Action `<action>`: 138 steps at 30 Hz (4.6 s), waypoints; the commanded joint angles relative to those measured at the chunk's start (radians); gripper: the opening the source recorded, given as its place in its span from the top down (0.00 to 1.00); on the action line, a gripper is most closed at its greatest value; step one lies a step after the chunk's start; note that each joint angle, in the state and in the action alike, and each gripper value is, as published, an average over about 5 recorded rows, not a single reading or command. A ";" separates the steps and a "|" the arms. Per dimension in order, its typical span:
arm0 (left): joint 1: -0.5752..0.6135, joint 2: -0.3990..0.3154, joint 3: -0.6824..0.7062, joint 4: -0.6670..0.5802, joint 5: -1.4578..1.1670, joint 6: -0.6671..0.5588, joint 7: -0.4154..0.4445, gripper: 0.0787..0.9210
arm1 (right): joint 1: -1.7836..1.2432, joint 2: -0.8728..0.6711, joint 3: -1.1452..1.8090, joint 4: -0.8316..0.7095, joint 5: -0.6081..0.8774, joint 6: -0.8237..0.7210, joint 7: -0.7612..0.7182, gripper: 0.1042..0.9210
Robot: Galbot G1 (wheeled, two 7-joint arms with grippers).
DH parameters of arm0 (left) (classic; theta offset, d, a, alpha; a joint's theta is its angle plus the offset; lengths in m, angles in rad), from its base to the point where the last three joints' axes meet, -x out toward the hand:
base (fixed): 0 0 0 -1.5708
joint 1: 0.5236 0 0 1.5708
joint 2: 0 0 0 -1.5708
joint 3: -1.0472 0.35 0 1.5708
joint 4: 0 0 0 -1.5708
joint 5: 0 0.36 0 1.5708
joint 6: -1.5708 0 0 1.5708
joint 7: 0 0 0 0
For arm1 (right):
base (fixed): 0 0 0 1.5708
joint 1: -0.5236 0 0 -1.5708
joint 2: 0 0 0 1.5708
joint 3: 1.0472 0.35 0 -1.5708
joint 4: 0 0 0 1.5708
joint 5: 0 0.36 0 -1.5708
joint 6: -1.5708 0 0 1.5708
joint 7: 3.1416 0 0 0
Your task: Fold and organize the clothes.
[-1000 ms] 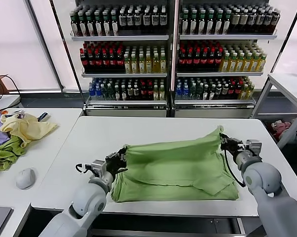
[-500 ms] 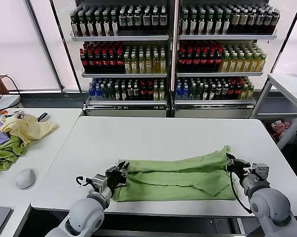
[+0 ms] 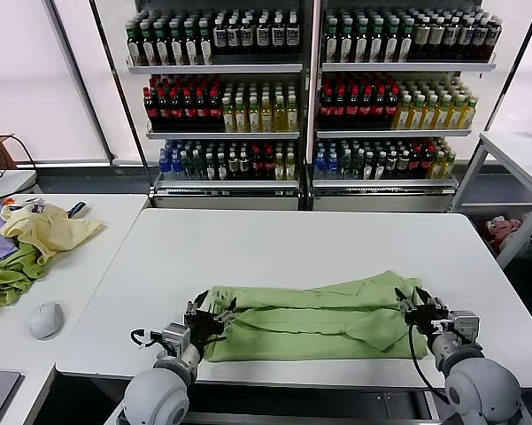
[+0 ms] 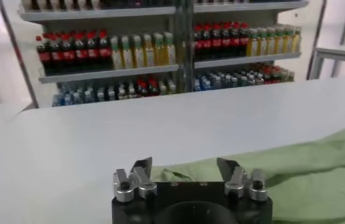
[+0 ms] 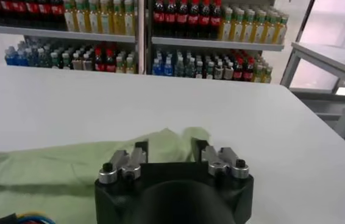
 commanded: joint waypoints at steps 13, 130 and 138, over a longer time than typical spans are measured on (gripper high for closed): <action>0.004 -0.247 0.000 0.143 0.079 0.027 -0.254 0.12 | -0.039 0.011 0.008 0.025 -0.020 0.008 0.001 0.12; 0.046 -0.060 -0.122 0.197 0.153 -0.205 0.004 0.12 | -0.006 0.028 -0.019 0.060 -0.041 0.021 0.013 0.12; 0.038 -0.069 -0.090 0.174 0.114 -0.065 -0.009 0.12 | -0.017 0.031 -0.013 0.072 -0.043 0.019 0.014 0.12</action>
